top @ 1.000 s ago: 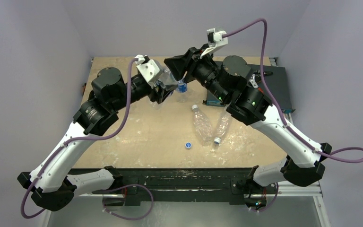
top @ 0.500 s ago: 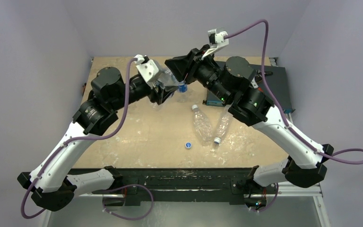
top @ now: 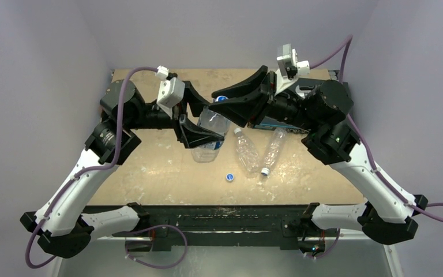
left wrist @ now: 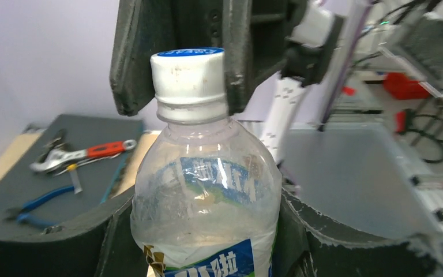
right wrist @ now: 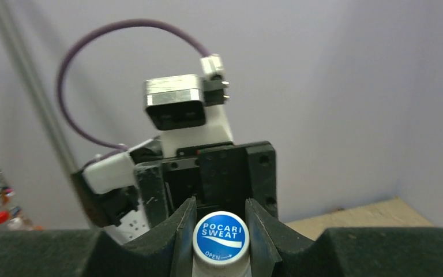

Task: Unscrew the bottle caps
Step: Unscrew the bottle cap from the plastic bottle.

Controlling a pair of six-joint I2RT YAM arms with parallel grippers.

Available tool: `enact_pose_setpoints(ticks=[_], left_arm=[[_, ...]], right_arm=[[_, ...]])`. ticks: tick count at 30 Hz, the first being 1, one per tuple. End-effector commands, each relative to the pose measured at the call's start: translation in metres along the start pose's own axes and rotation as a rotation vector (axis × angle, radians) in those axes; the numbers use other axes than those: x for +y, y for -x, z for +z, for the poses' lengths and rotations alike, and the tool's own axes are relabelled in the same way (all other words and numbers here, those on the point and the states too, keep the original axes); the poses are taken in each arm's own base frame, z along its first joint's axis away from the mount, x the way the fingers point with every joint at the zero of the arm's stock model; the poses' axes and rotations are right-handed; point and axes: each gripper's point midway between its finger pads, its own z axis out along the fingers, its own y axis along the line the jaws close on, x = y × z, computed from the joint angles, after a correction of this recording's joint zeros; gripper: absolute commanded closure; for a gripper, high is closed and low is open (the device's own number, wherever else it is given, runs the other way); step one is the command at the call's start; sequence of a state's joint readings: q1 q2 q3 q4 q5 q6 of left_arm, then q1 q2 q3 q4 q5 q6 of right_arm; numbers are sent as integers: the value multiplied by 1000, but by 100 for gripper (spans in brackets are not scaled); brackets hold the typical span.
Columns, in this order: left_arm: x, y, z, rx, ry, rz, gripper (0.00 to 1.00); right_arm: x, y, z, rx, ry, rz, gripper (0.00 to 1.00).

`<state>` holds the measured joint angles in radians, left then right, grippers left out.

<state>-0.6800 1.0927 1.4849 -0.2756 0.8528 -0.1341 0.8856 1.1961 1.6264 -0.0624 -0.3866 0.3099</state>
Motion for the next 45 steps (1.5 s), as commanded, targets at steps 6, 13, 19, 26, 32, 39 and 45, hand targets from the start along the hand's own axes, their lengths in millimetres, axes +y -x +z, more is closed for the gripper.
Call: enact_pose_setpoints(ticks=[6, 13, 19, 26, 32, 39, 45], left_arm=[[-90, 19, -20, 7, -503, -90, 100], [-88, 19, -19, -10, -476, -47, 100], [-21, 6, -7, 20, -86, 79, 100], [71, -13, -25, 73, 414, 184, 100], [107, -14, -43, 95, 625, 226, 100], [112, -15, -44, 89, 654, 224, 100], [114, -17, -43, 93, 656, 222, 100]], right_arm=[[60, 12, -16, -8, 415, -71, 100], [37, 12, -10, 1, 276, -81, 77], [-17, 37, -15, -96, -86, -85, 11], [-68, 46, -13, -122, -375, 11, 1], [-93, 28, -3, -90, -505, 52, 4], [-99, 15, 14, -69, -528, 82, 22], [-95, 11, 25, -68, -489, 97, 35]])
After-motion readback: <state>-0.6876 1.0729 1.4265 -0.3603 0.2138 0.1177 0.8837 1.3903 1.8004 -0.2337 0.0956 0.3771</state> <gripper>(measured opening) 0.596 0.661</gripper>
